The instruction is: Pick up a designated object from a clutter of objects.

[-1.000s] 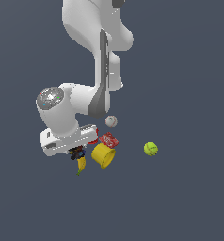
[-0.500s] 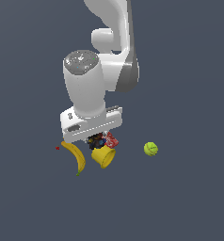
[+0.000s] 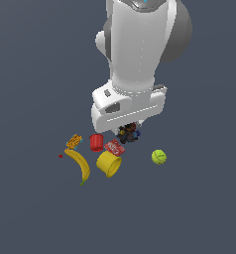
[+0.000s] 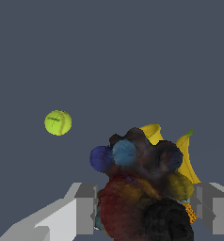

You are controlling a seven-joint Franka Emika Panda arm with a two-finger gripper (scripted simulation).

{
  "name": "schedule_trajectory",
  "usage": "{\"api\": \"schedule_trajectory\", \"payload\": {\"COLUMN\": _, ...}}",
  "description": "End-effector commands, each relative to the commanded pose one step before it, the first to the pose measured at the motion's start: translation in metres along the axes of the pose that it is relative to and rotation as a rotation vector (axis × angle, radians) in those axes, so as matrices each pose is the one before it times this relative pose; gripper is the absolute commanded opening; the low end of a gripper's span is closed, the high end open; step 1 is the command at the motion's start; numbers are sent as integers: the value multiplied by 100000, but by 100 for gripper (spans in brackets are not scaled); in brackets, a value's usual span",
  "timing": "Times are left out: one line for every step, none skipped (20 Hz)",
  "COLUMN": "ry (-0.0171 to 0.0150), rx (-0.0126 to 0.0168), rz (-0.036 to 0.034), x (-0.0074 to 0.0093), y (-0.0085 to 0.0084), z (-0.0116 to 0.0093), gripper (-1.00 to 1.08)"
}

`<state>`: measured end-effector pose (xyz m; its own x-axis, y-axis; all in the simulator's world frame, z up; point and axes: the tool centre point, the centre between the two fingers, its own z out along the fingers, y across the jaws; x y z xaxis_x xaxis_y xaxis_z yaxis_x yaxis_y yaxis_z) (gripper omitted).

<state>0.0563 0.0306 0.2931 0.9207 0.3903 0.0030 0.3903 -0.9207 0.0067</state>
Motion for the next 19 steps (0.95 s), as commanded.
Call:
{"api": "schedule_trajectory", "payload": {"ry": -58, "rx": 76, "rz": 76, "x": 790, "y": -2149, "z": -2266, "gripper": -100}}
{"api": "schedule_trajectory", "payload": {"ry": 0, "rx": 0, "rz": 0, "x": 319, "y": -834, "z": -871, "gripper": -100}}
{"api": "schedule_trajectory", "payload": {"ry": -58, "rx": 104, "rz": 3, "x": 323, "y": -747, "z": -764, "gripper": -100}}
{"api": "schedule_trajectory", "payload": {"ry": -30, "rx": 62, "rz": 1, "x": 297, "y": -701, "z": -725, "gripper": -100}}
{"api": "schedule_trajectory", "payload": {"ry": 0, "rx": 0, "rz": 0, "x": 270, "y": -664, "z": -692, "gripper": -100}}
{"api": "schedule_trajectory", "payload": {"ry": -38, "rx": 90, "rz": 2, "x": 265, "y": -575, "z": -596, "gripper": -100}}
{"api": "schedule_trajectory", "payload": {"ry": 0, "rx": 0, "rz": 0, "x": 234, "y": -552, "z": -574, "gripper": -100}}
{"api": "schedule_trajectory", "payload": {"ry": -35, "rx": 91, "rz": 2, "x": 228, "y": -464, "z": -484, "gripper": -100}}
{"api": "schedule_trajectory", "payload": {"ry": 0, "rx": 0, "rz": 0, "x": 198, "y": -444, "z": -462, "gripper": -100}}
{"api": "schedule_trajectory", "payload": {"ry": -32, "rx": 92, "rz": 2, "x": 191, "y": -357, "z": -377, "gripper": -100}}
{"api": "schedule_trajectory", "payload": {"ry": 0, "rx": 0, "rz": 0, "x": 160, "y": -341, "z": -356, "gripper": -100}}
{"api": "schedule_trajectory", "payload": {"ry": -21, "rx": 66, "rz": 1, "x": 148, "y": -266, "z": -284, "gripper": -100}}
{"api": "schedule_trajectory", "payload": {"ry": 0, "rx": 0, "rz": 0, "x": 121, "y": -245, "z": -256, "gripper": -100}}
{"api": "schedule_trajectory", "payload": {"ry": 0, "rx": 0, "rz": 0, "x": 102, "y": -202, "z": -212, "gripper": -100}}
{"api": "schedule_trajectory", "payload": {"ry": 0, "rx": 0, "rz": 0, "x": 83, "y": -162, "z": -170, "gripper": -100}}
{"api": "schedule_trajectory", "payload": {"ry": -20, "rx": 66, "rz": 2, "x": 72, "y": -97, "z": -110, "gripper": -100}}
{"api": "schedule_trajectory", "payload": {"ry": 0, "rx": 0, "rz": 0, "x": 46, "y": -87, "z": -92, "gripper": -100}}
{"api": "schedule_trajectory", "payload": {"ry": 0, "rx": 0, "rz": 0, "x": 28, "y": -52, "z": -55, "gripper": -100}}
{"api": "schedule_trajectory", "payload": {"ry": 0, "rx": 0, "rz": 0, "x": 9, "y": -17, "z": -18, "gripper": -100}}
